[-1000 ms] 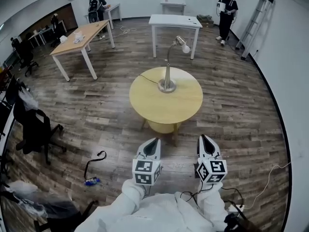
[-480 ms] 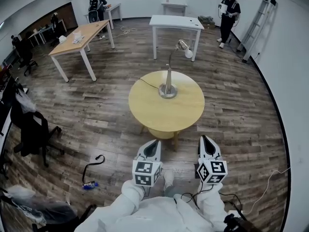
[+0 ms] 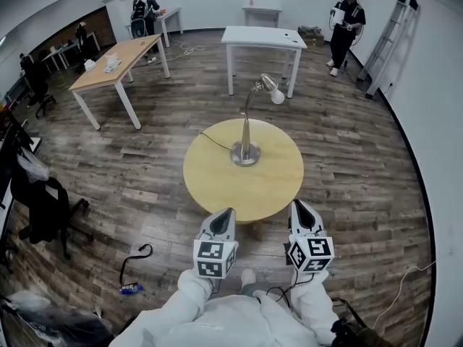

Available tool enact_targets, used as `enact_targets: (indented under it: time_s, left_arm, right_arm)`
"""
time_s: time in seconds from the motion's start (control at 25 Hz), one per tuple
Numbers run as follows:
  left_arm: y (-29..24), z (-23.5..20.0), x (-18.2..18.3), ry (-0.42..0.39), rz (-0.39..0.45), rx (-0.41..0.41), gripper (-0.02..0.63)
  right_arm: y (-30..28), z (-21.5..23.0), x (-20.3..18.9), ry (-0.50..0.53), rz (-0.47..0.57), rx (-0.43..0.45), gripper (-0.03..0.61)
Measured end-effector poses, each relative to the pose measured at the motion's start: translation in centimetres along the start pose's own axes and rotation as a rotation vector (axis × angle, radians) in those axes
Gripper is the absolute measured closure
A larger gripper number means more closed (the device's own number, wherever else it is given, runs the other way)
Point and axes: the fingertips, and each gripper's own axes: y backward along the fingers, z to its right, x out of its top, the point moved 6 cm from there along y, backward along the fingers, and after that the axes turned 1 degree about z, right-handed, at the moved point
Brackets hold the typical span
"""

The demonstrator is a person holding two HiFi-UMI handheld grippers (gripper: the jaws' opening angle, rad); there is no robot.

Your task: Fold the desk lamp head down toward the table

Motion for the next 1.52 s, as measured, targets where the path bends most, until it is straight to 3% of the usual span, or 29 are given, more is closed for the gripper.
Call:
enact_targets:
  time_s: [0.4,0.6,1.4,1.52]
  left_arm:
    - [-7.9,-1.2,2.8,0.013,0.001,0.009,0.613]
    - [-11.6,-2.1,3.5,0.009,0.005,0.032,0.612]
    - [-20.4,-4.8,3.7,-0.007,-0.044,0.050,0.612]
    - [-22.7,-5.7,3.7,-0.010,-0.060,0.041,0.612]
  right_arm:
    - [-7.6,5.0,1.5,0.006,-0.005,0.026,0.575]
    - [-10.9,7.0,2.0,0.009,-0.012,0.093,0.575]
    - [-19.2,9.9,1.0,0.016,-0.065,0.192,0.575]
    - [-20.8,10.1,1.3,0.014,-0.083,0.246,0.574]
